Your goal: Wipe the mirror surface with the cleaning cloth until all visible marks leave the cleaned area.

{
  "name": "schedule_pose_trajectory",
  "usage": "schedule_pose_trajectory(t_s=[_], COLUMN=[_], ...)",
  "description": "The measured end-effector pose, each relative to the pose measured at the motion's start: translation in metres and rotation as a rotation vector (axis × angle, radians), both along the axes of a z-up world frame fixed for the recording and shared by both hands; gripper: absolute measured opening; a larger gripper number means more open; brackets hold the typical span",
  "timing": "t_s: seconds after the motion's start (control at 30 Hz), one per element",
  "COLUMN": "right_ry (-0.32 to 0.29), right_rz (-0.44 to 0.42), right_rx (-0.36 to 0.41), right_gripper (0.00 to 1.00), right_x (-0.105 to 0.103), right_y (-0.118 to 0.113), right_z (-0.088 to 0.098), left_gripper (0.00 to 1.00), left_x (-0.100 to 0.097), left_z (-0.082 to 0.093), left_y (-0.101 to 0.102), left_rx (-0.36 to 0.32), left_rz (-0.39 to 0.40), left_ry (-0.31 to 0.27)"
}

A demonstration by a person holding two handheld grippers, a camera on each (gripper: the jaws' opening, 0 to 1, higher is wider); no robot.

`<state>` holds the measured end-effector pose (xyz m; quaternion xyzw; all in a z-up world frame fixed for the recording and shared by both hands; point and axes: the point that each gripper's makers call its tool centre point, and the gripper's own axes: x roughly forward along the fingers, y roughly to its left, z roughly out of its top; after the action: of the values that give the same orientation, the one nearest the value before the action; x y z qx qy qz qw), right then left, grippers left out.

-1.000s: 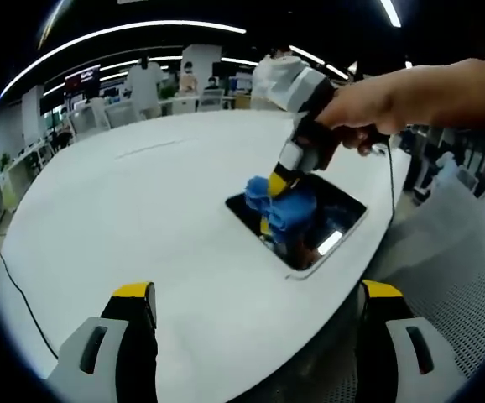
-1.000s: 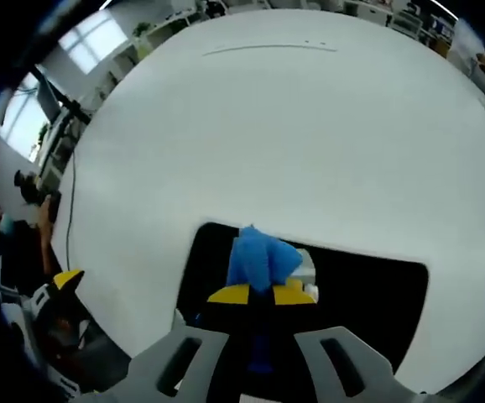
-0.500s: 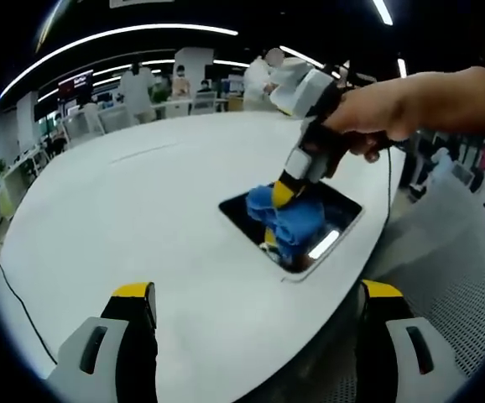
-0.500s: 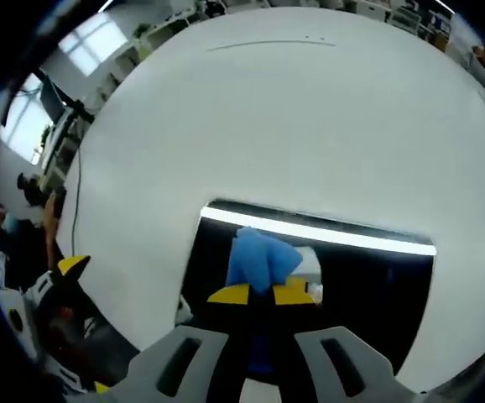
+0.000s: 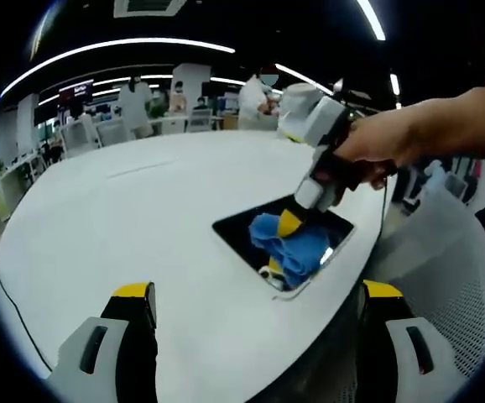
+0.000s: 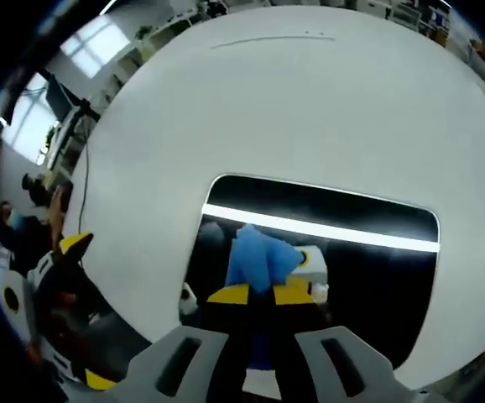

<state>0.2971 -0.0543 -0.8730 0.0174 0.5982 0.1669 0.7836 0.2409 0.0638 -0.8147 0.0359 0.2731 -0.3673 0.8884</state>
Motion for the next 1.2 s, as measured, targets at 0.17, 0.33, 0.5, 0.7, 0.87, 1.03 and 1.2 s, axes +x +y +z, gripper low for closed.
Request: schedule_pose_trajectory(t_s=[0.17, 0.33, 0.5, 0.7, 0.87, 1.03, 1.2], right_ry=[-0.007, -0.014, -0.009, 0.010, 0.010, 0.014, 0.011], right_rz=[0.024, 0.044, 0.029, -0.003, -0.012, -0.005, 0.011], right_rx=[0.000, -0.012, 0.003, 0.008, 0.013, 0.018, 0.013], right_gripper=[0.02, 0.02, 0.02, 0.02, 0.02, 0.02, 0.02], right_x=[-0.011, -0.025, -0.030, -0.040, -0.043, -0.042, -0.041], right_y=[0.001, 0.003, 0.001, 0.001, 0.002, 0.002, 0.002], right_z=[0.001, 0.003, 0.004, 0.004, 0.003, 0.002, 0.001], left_gripper=[1.00, 1.00, 1.00, 1.00, 1.00, 1.00, 1.00], left_x=[-0.001, -0.001, -0.003, -0.002, -0.003, -0.002, -0.002], left_z=[-0.003, -0.006, -0.005, -0.008, -0.007, -0.008, -0.008], left_y=[0.001, 0.001, -0.001, 0.001, 0.001, 0.002, 0.003], left_rx=[0.021, 0.036, 0.032, 0.036, 0.030, 0.026, 0.024], left_rz=[-0.003, -0.004, -0.015, 0.000, -0.005, 0.001, 0.001], left_ry=[0.012, 0.020, 0.021, 0.036, 0.034, 0.039, 0.037])
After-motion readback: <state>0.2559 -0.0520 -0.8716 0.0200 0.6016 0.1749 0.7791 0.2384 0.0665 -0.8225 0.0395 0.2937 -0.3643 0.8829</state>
